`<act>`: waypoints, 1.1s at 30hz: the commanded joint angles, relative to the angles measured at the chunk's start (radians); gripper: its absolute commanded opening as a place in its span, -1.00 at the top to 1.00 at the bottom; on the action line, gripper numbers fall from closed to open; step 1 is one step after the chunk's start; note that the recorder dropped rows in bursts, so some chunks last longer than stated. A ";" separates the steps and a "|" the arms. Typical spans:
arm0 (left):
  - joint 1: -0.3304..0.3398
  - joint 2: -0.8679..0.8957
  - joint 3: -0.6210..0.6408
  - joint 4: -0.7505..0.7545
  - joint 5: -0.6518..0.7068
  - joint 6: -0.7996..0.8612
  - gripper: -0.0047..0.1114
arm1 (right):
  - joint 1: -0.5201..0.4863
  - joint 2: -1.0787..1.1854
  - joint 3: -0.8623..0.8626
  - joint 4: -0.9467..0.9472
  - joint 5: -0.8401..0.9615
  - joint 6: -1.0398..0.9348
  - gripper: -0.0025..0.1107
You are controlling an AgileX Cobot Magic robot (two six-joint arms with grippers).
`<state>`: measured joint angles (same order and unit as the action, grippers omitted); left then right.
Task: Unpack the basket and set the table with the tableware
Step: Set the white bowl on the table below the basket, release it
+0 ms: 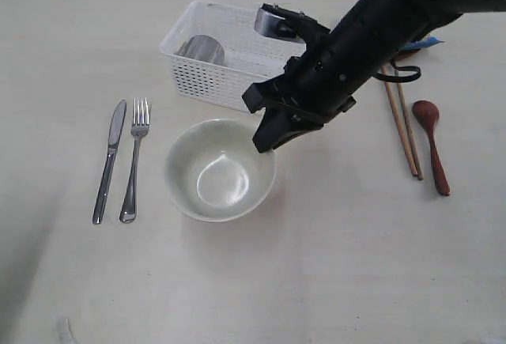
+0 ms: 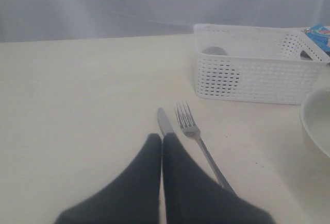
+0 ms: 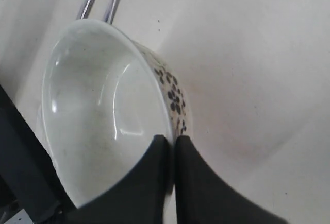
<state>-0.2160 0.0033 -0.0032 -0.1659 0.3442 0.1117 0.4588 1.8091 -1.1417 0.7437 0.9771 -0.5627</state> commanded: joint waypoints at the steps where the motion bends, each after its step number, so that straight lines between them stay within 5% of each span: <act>1: -0.006 -0.003 0.003 0.003 -0.002 -0.002 0.92 | 0.000 0.001 0.053 0.093 -0.055 -0.056 0.96; 24: -0.006 -0.003 0.003 0.003 -0.002 -0.002 0.92 | -0.004 0.108 0.062 0.122 -0.155 -0.059 0.95; 33: -0.006 -0.003 0.003 0.003 -0.002 -0.002 0.92 | -0.027 0.075 0.030 0.092 -0.056 -0.050 0.09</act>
<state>-0.2160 0.0033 -0.0032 -0.1659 0.3442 0.1117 0.4367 1.8885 -1.1071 0.8547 0.8862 -0.6126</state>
